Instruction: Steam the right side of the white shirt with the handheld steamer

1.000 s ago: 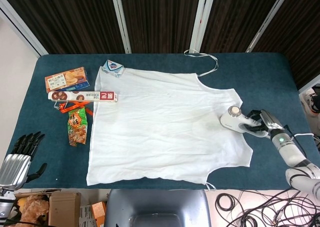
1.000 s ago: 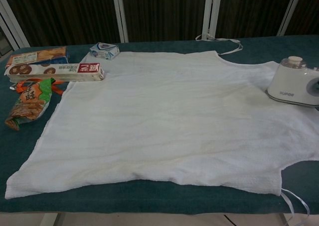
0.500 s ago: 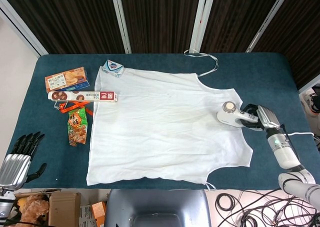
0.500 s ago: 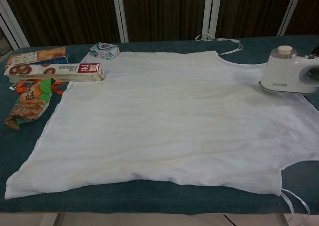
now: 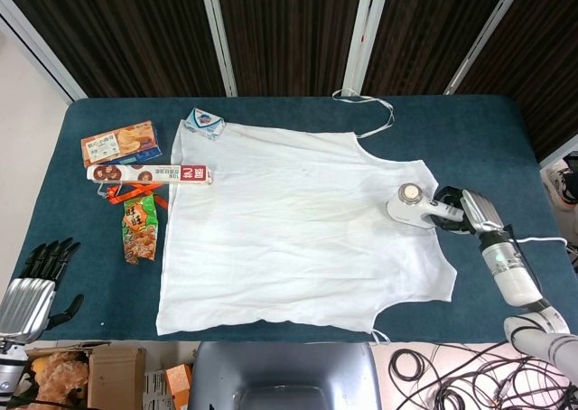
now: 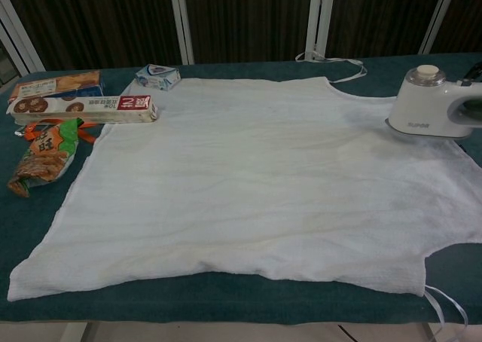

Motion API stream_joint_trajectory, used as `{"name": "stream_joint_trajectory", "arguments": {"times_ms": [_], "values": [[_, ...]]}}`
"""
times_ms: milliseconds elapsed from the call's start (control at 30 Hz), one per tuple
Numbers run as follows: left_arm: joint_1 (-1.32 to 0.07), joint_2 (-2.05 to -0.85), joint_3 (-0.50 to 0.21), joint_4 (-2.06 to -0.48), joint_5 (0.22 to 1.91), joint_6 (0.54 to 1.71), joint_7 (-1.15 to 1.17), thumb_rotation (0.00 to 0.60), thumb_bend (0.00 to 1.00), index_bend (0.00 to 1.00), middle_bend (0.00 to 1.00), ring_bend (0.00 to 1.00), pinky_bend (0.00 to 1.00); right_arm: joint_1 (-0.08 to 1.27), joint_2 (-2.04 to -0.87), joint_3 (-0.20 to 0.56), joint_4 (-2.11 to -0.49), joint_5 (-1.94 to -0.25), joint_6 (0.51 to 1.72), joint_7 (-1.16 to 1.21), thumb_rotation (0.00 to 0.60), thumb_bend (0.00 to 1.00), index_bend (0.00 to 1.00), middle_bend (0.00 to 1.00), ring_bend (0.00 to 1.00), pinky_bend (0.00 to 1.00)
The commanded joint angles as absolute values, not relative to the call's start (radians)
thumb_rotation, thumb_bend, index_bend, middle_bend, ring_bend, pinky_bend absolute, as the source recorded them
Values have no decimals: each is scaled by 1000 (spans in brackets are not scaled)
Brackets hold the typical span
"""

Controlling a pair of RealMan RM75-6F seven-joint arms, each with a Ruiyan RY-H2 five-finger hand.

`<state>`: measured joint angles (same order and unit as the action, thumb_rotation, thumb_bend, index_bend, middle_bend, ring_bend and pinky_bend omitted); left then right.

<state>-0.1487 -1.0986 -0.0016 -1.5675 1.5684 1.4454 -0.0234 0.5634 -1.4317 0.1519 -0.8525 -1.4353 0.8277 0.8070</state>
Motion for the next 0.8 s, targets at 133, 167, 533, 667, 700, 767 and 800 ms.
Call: {"name": "stream_joint_trajectory", "arguments": {"times_ms": [133, 167, 533, 667, 700, 767, 800], "values": [[-151, -1101, -4, -1568, 1565, 1442, -19, 600, 344, 0, 40, 6, 49, 592, -1428, 98, -790, -1502, 824, 921, 600, 728, 1000, 1000, 1000, 1000], [-152, -1101, -5, -1568, 1564, 1441, -18, 600, 344, 0, 40, 6, 50, 593, -1432, 92, -788, -1509, 831, 940, 600, 729, 1000, 1000, 1000, 1000], [-154, -1103, -5, -1568, 1562, 1435, -16, 600, 344, 0, 40, 6, 49, 636, -1528, 65, -745, -1561, 899, 992, 600, 755, 1000, 1000, 1000, 1000], [-152, -1100, -5, -1568, 1563, 1438, -21, 600, 343, 0, 39, 6, 50, 662, -1562, 60, -746, -1566, 893, 953, 600, 755, 1000, 1000, 1000, 1000], [-152, -1100, -5, -1568, 1563, 1439, -22, 600, 343, 0, 39, 6, 50, 663, -1564, 60, -747, -1566, 893, 949, 600, 755, 1000, 1000, 1000, 1000], [-152, -1099, -5, -1568, 1563, 1440, -22, 600, 344, 0, 39, 6, 50, 665, -1568, 61, -746, -1564, 893, 943, 600, 755, 1000, 1000, 1000, 1000], [-151, -1099, -4, -1568, 1564, 1441, -23, 600, 344, 0, 39, 7, 50, 668, -1573, 60, -747, -1565, 893, 937, 600, 755, 1000, 1000, 1000, 1000]]}}
